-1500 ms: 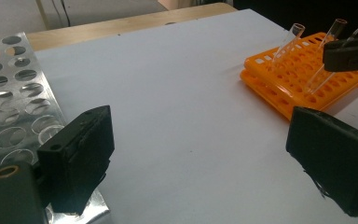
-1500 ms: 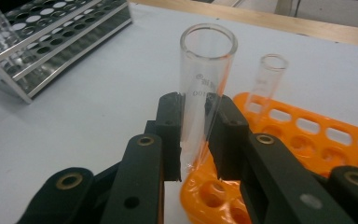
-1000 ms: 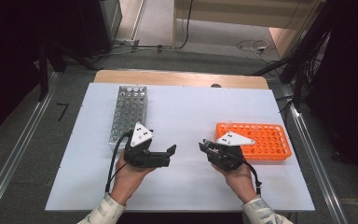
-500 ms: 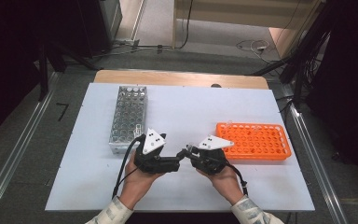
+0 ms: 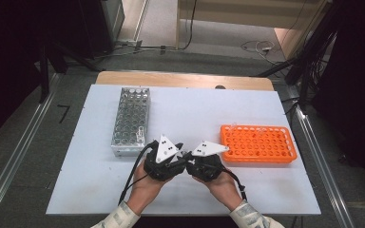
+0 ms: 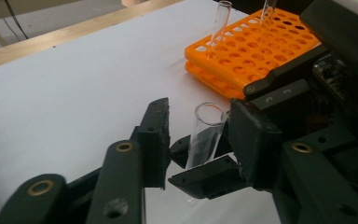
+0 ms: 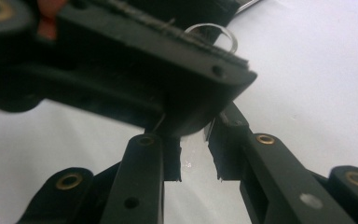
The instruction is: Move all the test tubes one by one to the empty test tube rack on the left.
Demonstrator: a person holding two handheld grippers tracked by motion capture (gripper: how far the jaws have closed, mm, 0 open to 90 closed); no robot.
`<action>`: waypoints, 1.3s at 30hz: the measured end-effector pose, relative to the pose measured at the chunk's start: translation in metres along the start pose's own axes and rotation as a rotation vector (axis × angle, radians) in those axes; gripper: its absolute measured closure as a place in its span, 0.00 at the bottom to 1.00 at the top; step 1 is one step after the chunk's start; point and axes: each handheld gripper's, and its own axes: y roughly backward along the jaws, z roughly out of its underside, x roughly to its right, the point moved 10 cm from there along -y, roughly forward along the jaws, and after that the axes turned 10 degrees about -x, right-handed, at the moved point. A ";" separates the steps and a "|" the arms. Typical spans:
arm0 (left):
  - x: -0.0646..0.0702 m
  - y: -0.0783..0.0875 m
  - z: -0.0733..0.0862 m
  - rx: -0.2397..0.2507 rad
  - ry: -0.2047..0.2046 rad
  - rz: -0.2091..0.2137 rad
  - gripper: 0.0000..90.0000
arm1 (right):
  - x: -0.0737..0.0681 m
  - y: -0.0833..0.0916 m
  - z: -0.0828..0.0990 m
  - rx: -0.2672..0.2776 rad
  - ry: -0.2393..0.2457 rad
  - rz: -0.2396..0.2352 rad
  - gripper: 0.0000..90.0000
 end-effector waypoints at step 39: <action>-0.056 0.012 -0.023 0.031 0.119 -0.071 0.84 | 0.029 0.018 0.006 0.019 -0.063 0.035 0.33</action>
